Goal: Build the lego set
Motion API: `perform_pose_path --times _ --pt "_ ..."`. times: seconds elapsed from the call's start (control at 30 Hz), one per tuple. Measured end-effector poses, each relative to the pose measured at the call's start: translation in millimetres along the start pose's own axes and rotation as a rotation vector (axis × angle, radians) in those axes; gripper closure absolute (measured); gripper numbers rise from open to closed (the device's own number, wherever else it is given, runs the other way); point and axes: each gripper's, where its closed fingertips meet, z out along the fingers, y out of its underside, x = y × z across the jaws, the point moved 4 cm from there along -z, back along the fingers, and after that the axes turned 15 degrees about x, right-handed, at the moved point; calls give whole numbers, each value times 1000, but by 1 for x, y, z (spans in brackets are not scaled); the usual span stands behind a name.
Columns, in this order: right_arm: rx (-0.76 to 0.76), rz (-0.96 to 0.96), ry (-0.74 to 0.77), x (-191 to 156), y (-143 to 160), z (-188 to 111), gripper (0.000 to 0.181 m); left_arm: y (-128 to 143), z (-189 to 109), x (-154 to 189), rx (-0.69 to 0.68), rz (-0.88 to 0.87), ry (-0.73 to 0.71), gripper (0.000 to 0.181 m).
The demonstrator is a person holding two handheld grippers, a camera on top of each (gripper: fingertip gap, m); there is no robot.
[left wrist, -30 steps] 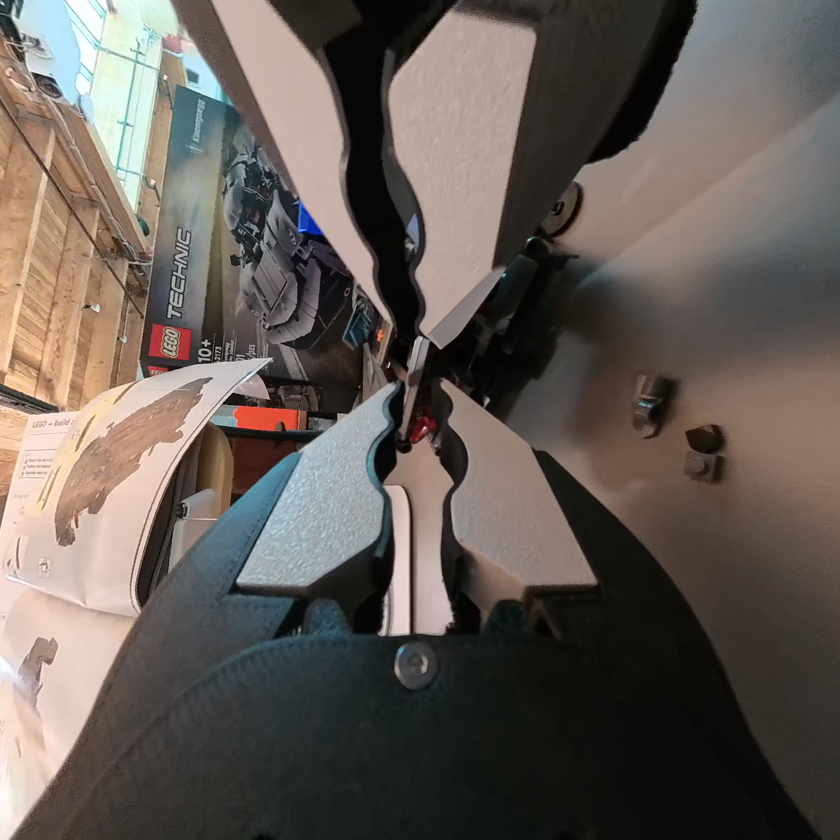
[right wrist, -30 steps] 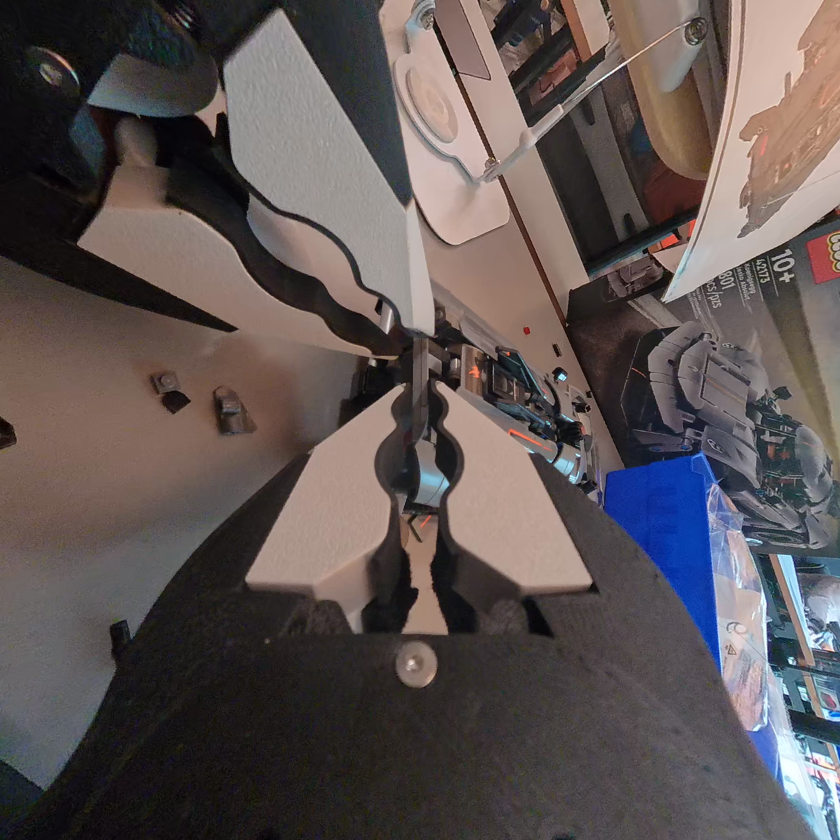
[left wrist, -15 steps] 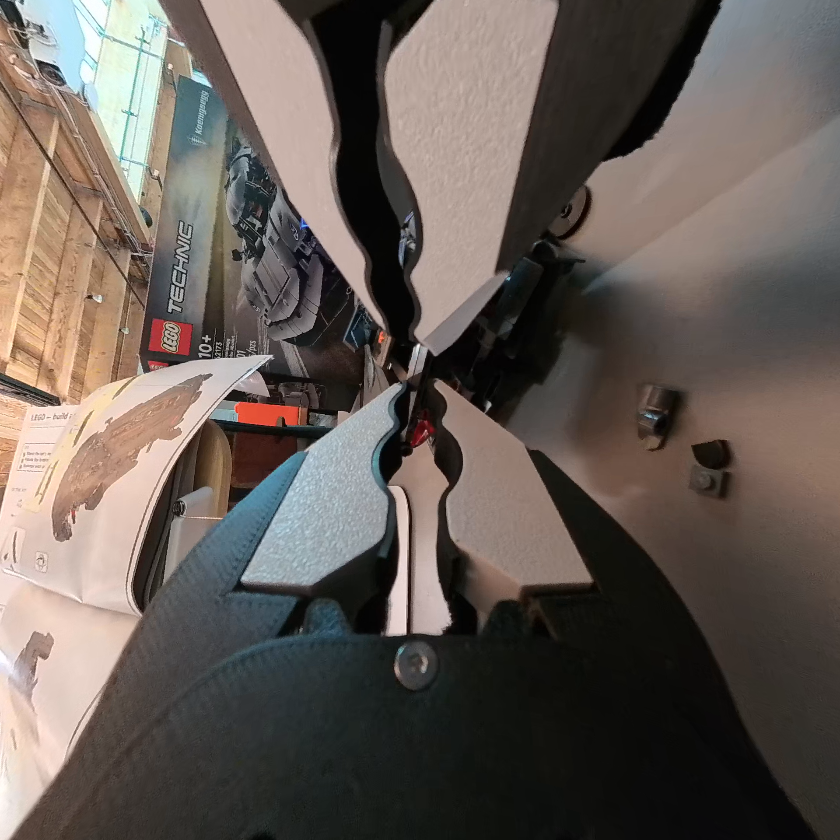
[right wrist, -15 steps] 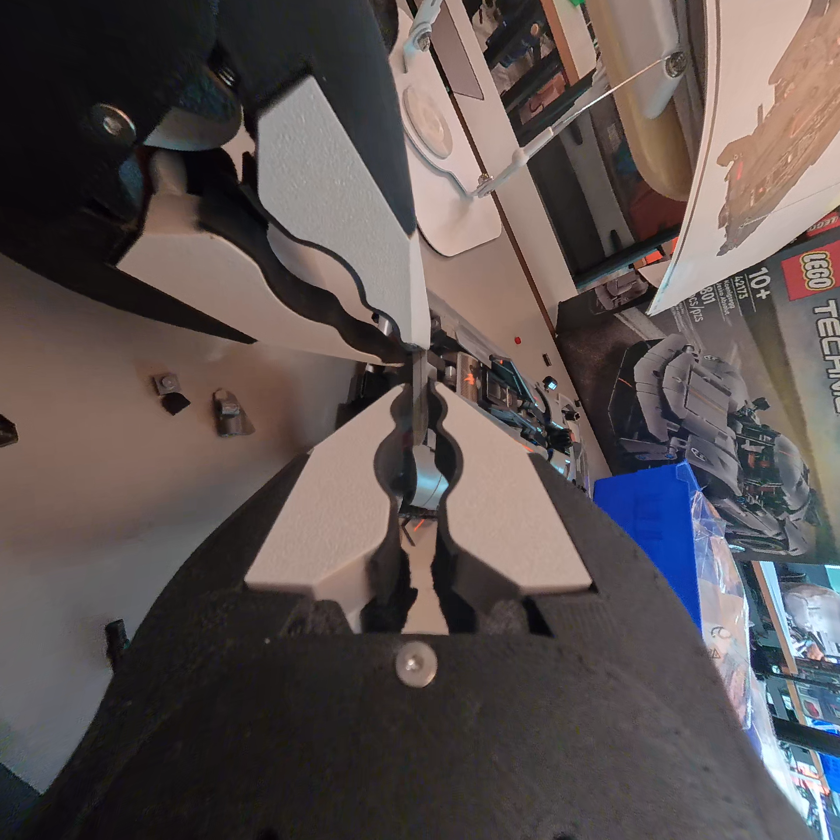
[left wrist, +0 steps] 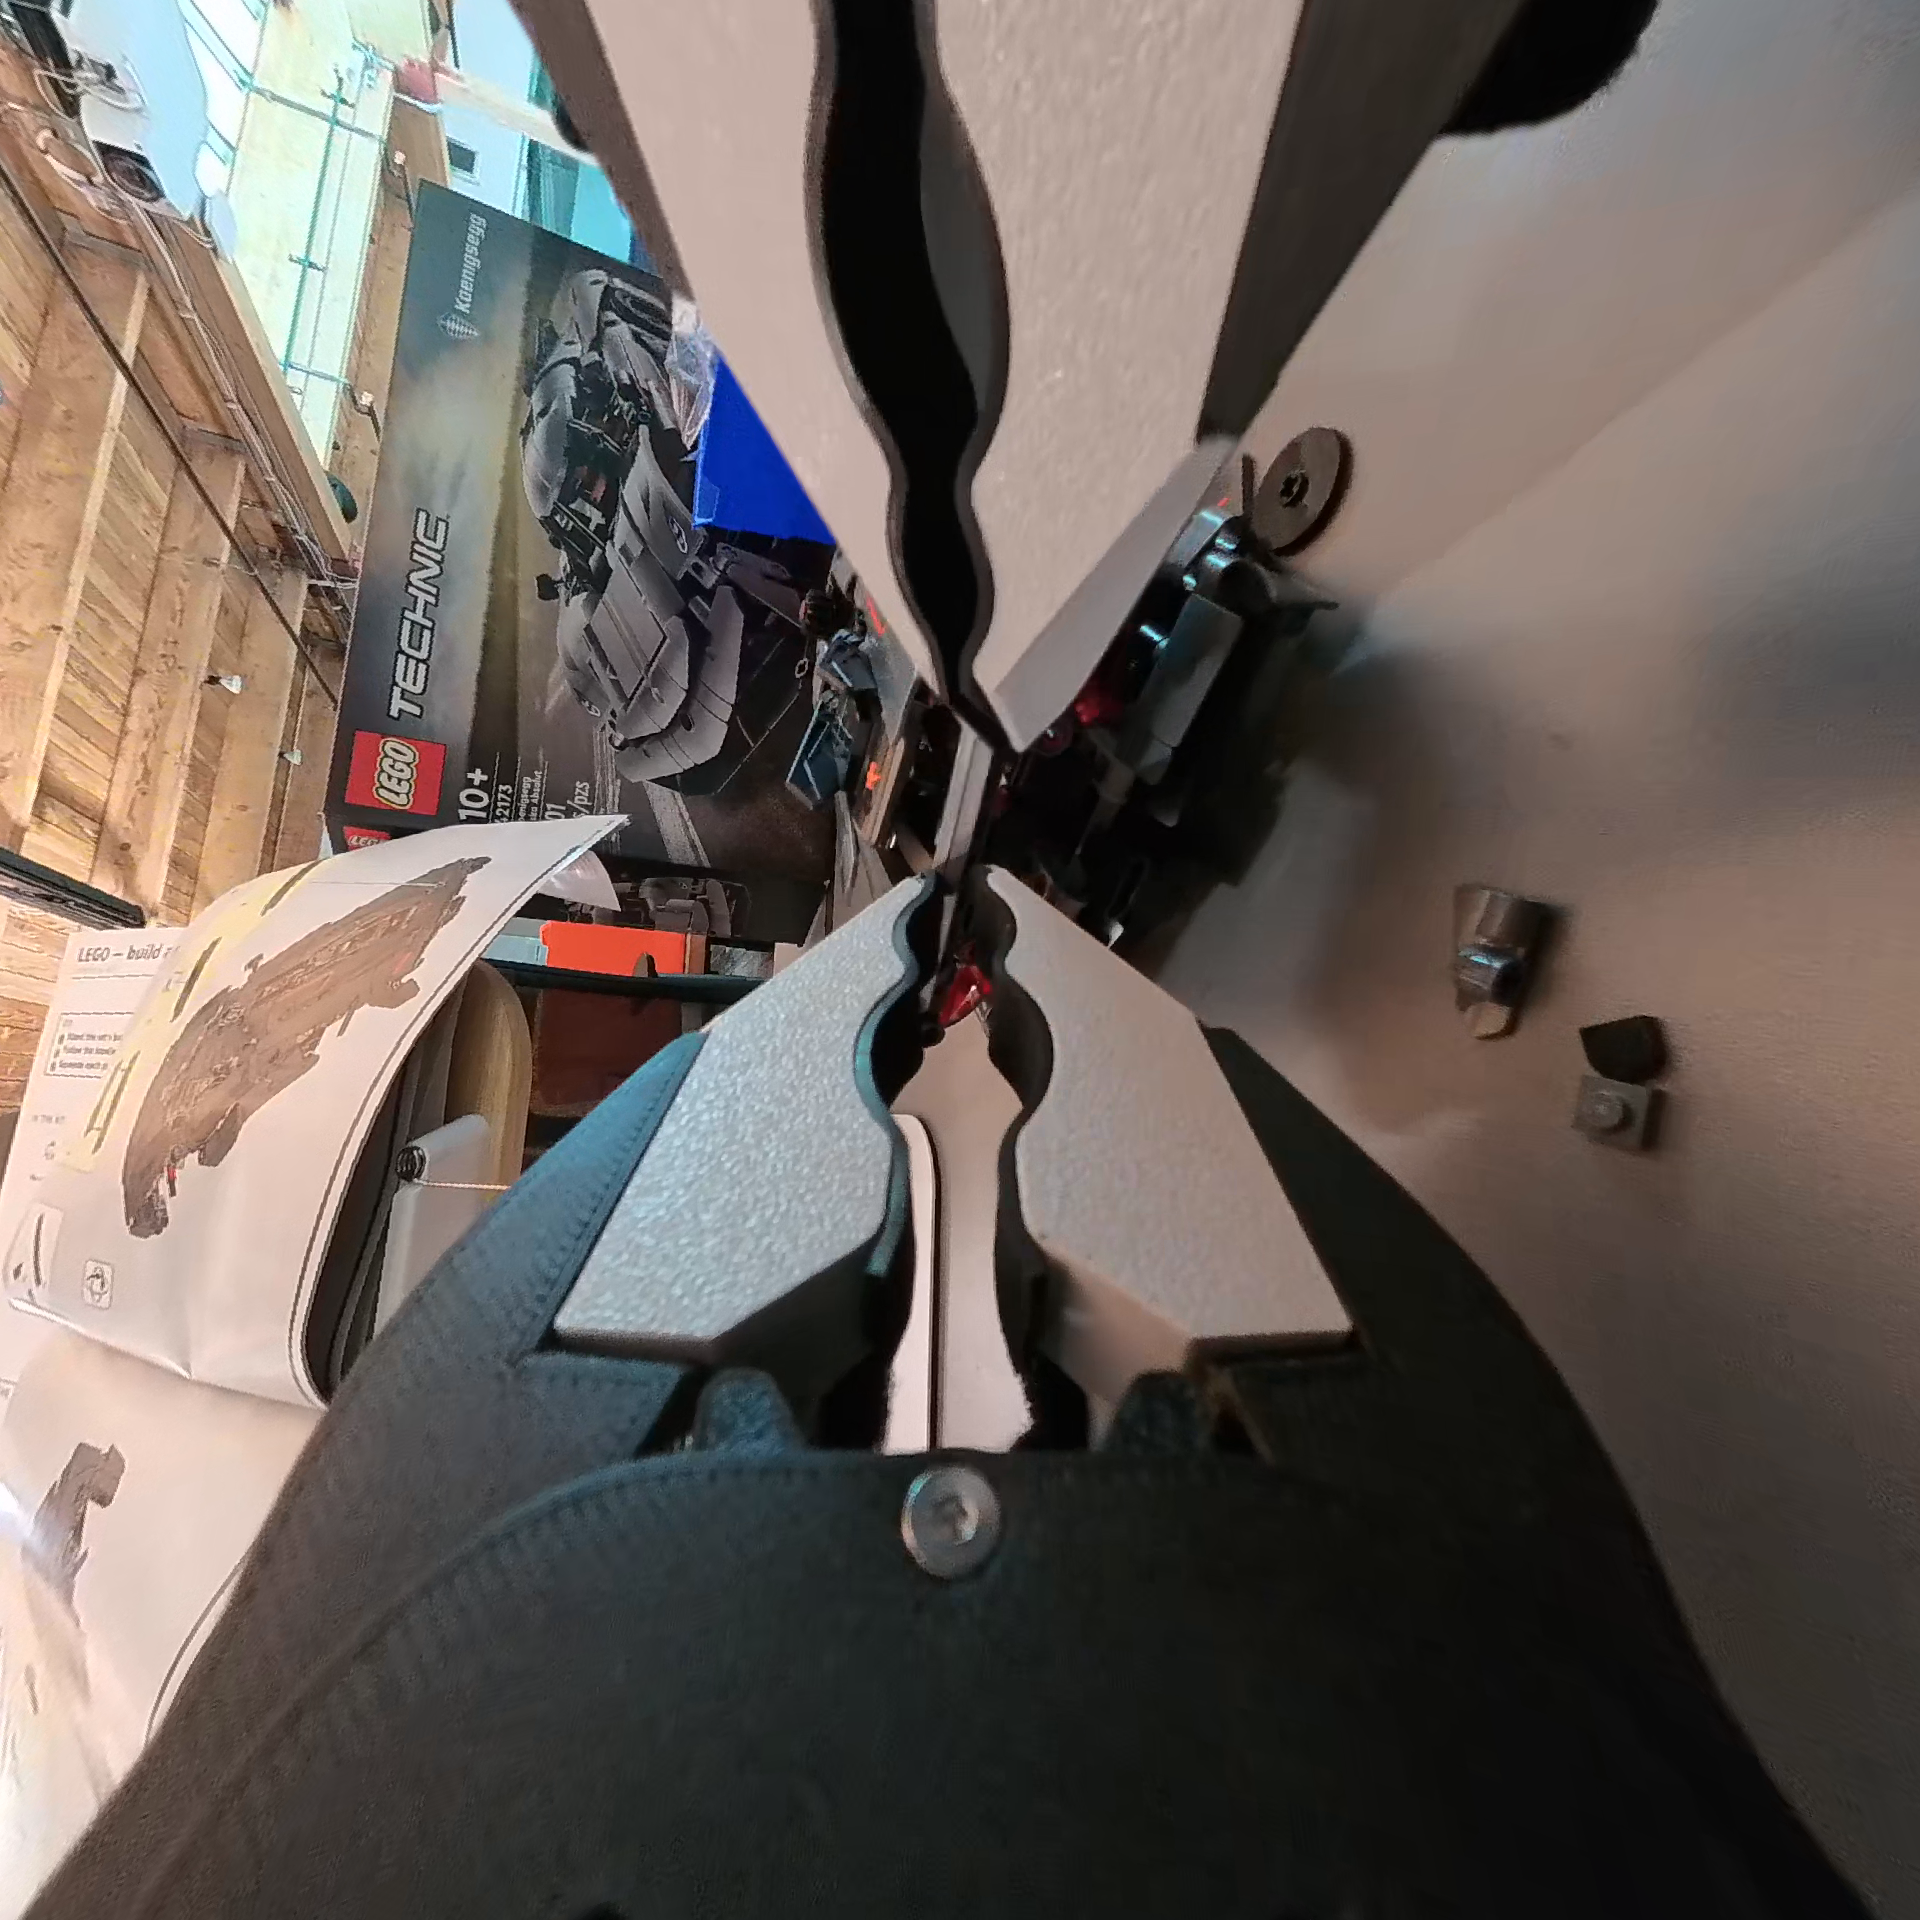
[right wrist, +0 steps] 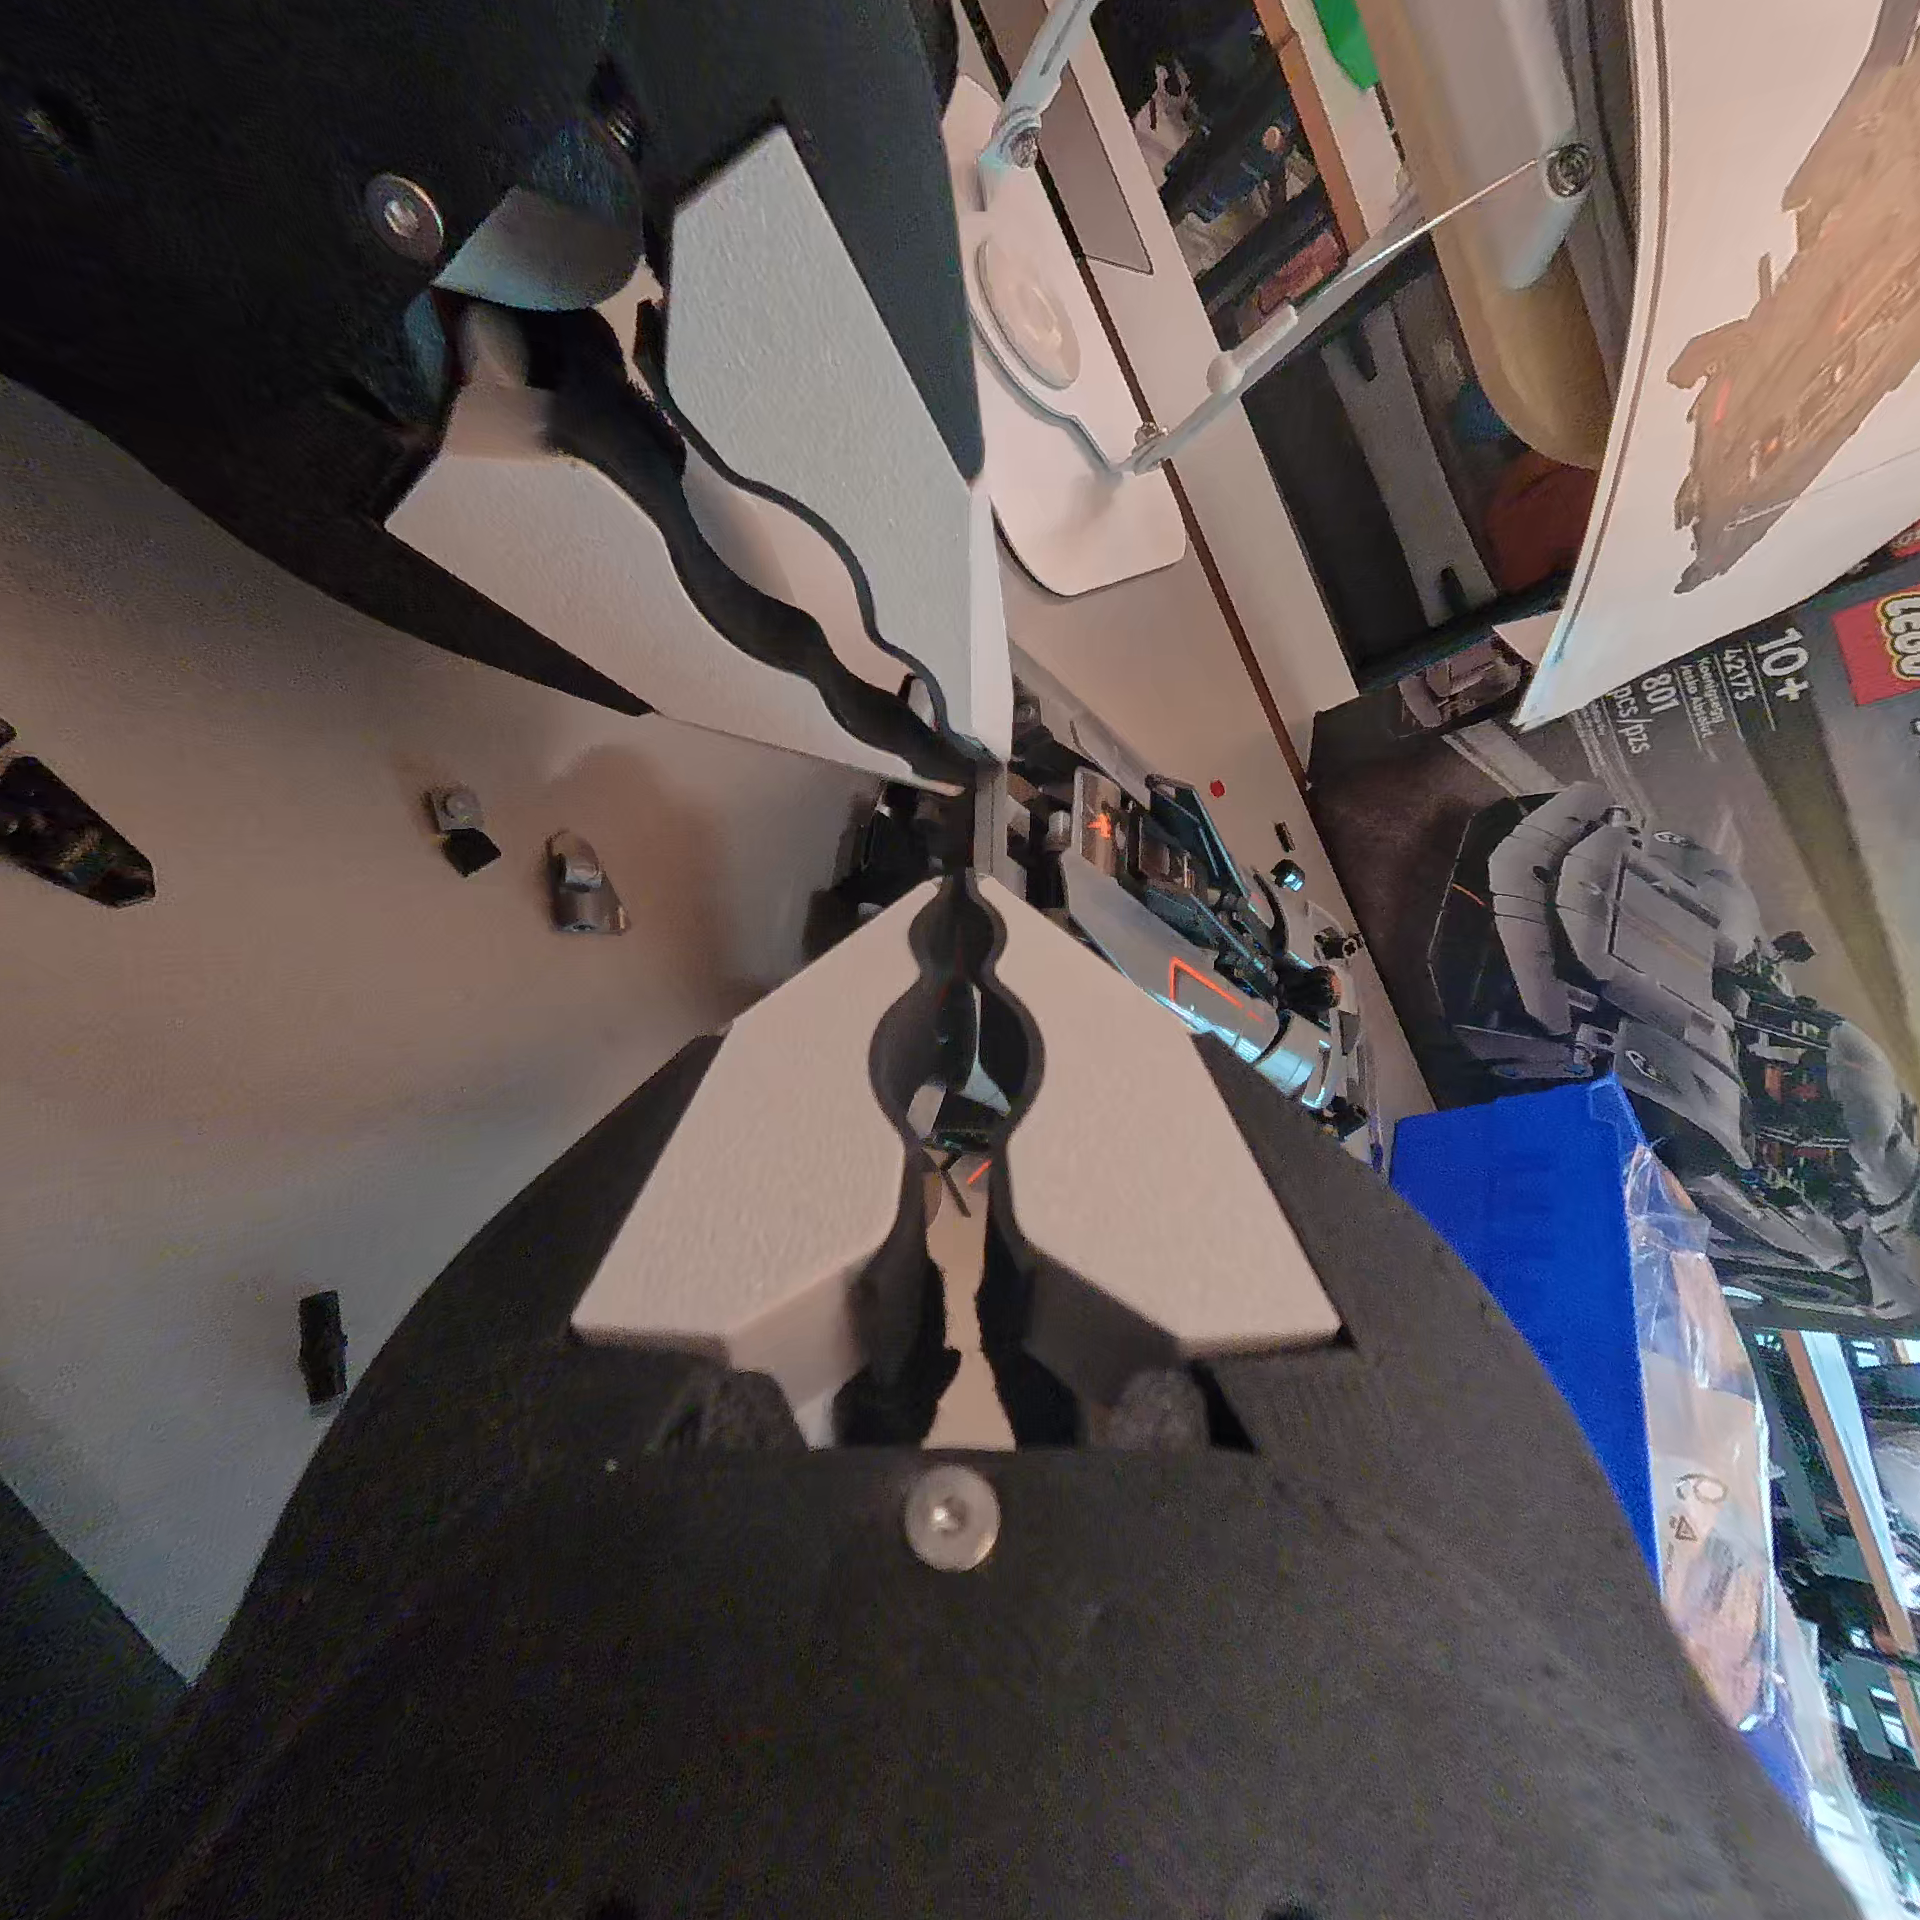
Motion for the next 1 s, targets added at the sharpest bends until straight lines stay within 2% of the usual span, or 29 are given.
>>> perform_pose_path --times 0.4,0.67,0.83,1.0 --pt "-62 26 -73 -10 14 5 181 0 0 2 3 2 6 180" --pt "-20 66 -74 -7 10 2 181 0 0 2 2 3 10 179" --pt "27 83 -15 4 5 -3 181 0 0 2 2 4 9 180" --pt "9 88 -38 0 8 0 181 0 1 3 1 1 9 178"
